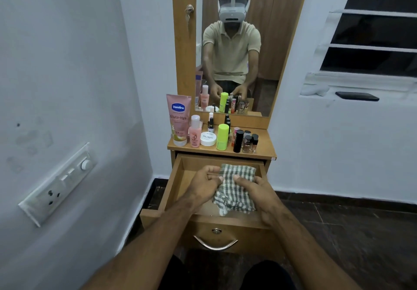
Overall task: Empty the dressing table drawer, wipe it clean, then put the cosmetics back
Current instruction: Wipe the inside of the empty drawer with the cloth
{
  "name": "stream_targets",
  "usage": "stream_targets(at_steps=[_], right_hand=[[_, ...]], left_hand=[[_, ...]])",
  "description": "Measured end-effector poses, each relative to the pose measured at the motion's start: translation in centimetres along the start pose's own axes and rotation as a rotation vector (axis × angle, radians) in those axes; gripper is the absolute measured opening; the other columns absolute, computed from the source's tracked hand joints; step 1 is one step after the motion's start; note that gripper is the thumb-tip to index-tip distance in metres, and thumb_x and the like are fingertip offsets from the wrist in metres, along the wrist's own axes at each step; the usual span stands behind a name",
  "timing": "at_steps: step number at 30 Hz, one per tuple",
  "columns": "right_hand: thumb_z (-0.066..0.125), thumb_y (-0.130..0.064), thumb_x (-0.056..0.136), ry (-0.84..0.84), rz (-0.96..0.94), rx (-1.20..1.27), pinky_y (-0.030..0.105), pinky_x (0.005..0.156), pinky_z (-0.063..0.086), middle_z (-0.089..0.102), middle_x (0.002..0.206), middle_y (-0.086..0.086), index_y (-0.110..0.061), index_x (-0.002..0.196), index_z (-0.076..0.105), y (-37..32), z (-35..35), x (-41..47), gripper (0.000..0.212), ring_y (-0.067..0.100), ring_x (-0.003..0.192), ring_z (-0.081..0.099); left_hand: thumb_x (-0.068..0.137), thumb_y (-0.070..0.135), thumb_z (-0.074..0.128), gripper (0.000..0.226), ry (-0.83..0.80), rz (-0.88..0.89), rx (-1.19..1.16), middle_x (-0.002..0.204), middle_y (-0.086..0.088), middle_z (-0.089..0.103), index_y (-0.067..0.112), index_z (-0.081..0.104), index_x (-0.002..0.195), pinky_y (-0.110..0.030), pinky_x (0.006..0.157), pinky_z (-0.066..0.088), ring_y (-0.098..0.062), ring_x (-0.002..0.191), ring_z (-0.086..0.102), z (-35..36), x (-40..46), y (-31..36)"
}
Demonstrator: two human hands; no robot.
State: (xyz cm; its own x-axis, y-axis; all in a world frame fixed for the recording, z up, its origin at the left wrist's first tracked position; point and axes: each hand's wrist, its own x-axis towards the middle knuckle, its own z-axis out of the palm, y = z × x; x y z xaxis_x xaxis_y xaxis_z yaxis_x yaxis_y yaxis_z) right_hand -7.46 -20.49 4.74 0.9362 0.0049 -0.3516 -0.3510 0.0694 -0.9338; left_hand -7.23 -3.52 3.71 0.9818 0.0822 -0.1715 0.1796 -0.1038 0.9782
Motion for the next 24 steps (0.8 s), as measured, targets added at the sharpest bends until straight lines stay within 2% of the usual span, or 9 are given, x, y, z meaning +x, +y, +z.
stream_targets(at_steps=[2,5,9,12,14,16,18,20,24], right_hand=[[0.085,-0.013,0.079,-0.034,0.039,-0.031,0.032,0.057,0.06,0.078,0.094,0.011,-0.01,0.119,0.06,0.3,0.2,0.3,0.047,0.026,0.078,0.077],[0.083,-0.004,0.079,-0.046,0.053,-0.032,0.03,0.053,0.058,0.079,0.086,0.008,-0.009,0.119,0.061,0.4,0.4,1.0,0.045,0.025,0.076,0.077],[0.081,-0.007,0.083,0.027,-0.044,-0.087,0.027,0.052,0.057,0.078,0.092,0.007,-0.012,0.114,0.06,0.5,0.6,2.5,0.038,0.021,0.073,0.077],[0.077,-0.023,0.085,0.268,-0.371,-0.61,0.02,0.051,0.047,0.067,0.097,-0.009,-0.033,0.097,0.051,0.5,0.3,3.8,0.03,0.003,0.072,0.064],[0.073,-0.024,0.083,0.358,-0.537,-1.015,0.029,0.06,0.045,0.06,0.103,-0.008,-0.035,0.096,0.048,0.5,0.0,4.6,0.03,0.009,0.082,0.058],[0.065,-0.027,0.089,0.262,-0.528,-1.45,0.036,0.078,0.048,0.055,0.118,0.002,-0.026,0.114,0.052,0.7,0.4,5.7,0.028,0.02,0.101,0.055],[0.06,-0.028,0.094,0.025,-0.337,-1.689,0.04,0.095,0.049,0.053,0.13,0.01,-0.018,0.128,0.052,1.0,1.5,6.6,0.037,0.026,0.113,0.054],[0.057,-0.022,0.095,-0.104,-0.197,-1.716,0.041,0.095,0.051,0.055,0.133,0.012,-0.015,0.133,0.05,1.0,2.8,7.3,0.039,0.027,0.115,0.056],[0.054,-0.021,0.095,-0.156,-0.259,-1.773,0.041,0.091,0.05,0.058,0.132,0.012,-0.014,0.132,0.054,1.0,4.5,8.7,0.038,0.028,0.116,0.059]], left_hand=[[0.094,0.009,0.068,0.022,0.002,0.0,-0.022,0.097,-0.007,0.071,0.017,0.061,0.113,-0.029,0.063,0.06,-0.013,0.075,0.072,-0.2,0.2,-0.3],[0.093,0.008,0.069,0.014,-0.012,0.026,-0.03,0.082,-0.002,0.07,0.013,0.064,0.105,-0.032,0.062,0.06,-0.009,0.064,0.069,-0.4,0.6,-0.8],[0.092,0.005,0.068,0.018,-0.018,0.022,-0.044,0.091,-0.005,0.073,0.017,0.062,0.105,-0.031,0.062,0.06,-0.014,0.072,0.071,-0.5,1.5,-1.2],[0.091,0.005,0.067,0.023,0.046,0.097,0.178,0.095,0.005,0.072,0.025,0.063,0.099,-0.027,0.068,0.056,-0.012,0.083,0.068,-1.4,2.7,-1.7],[0.092,0.013,0.068,0.02,0.131,0.148,0.382,0.097,0.014,0.069,0.031,0.065,0.099,-0.028,0.076,0.055,-0.007,0.09,0.065,-2.7,3.3,-2.0],[0.091,0.019,0.068,0.018,0.222,0.188,0.591,0.105,0.018,0.064,0.034,0.065,0.099,-0.03,0.085,0.053,-0.006,0.098,0.06,-4.2,3.8,-2.5],[0.091,0.019,0.066,0.021,0.263,0.228,0.78,0.118,0.013,0.058,0.036,0.065,0.103,-0.031,0.092,0.049,-0.01,0.108,0.054,-5.2,4.3,-2.8],[0.092,0.018,0.063,0.025,0.304,0.278,0.903,0.128,0.009,0.056,0.033,0.068,0.111,-0.035,0.101,0.044,-0.015,0.118,0.048,-6.0,4.9,-2.7],[0.091,0.01,0.058,0.037,0.452,0.21,0.858,0.131,0.002,0.061,0.028,0.069,0.121,-0.039,0.101,0.047,-0.025,0.12,0.048,-6.9,5.9,-2.7]])
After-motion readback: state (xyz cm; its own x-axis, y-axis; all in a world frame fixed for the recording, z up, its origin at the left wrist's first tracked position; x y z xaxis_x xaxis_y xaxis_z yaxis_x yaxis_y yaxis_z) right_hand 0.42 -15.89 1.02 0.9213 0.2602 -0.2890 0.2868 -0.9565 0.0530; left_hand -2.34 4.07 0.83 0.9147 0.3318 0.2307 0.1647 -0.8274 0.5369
